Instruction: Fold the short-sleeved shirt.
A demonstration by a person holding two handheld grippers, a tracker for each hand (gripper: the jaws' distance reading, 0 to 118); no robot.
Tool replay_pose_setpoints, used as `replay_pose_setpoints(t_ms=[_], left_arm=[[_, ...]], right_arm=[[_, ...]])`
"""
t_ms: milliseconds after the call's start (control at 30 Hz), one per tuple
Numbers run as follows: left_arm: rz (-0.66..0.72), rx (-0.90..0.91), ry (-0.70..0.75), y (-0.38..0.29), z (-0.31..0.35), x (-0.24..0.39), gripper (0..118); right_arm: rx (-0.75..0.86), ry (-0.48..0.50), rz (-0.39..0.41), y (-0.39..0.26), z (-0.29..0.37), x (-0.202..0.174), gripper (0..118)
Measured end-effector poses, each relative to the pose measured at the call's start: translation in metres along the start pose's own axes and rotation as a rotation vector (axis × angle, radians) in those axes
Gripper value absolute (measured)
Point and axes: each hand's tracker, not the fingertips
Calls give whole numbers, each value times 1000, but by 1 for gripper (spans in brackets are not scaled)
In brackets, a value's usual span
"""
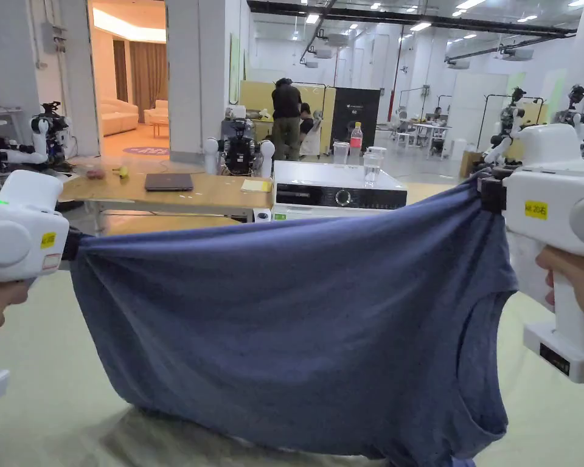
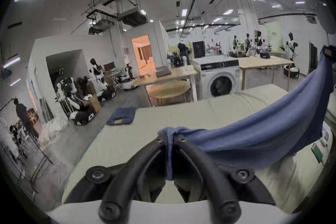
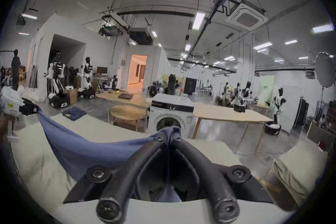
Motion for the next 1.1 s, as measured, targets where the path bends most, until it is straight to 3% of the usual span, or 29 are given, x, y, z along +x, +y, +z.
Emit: replay_pose_setpoints(t_ms=[100, 533, 667, 833, 1033, 1100], left_arm=[[10, 33, 20, 32, -3, -6, 0], [58, 170, 110, 146, -2, -26, 0], [50, 209, 129, 164, 4, -28, 0], [46, 184, 119, 146, -19, -18, 0], [80, 85, 97, 61, -78, 10, 0], [85, 38, 90, 33, -91, 21, 0]], right_arm=[[36, -24, -2, 31, -14, 2, 0], [170, -32, -142, 140, -73, 15, 0], [209, -32, -141, 162, -74, 16, 0], [181, -46, -89, 138, -87, 11, 0], [71, -69, -137, 40, -113, 8, 0], [50, -71, -117, 14, -115, 5, 0]])
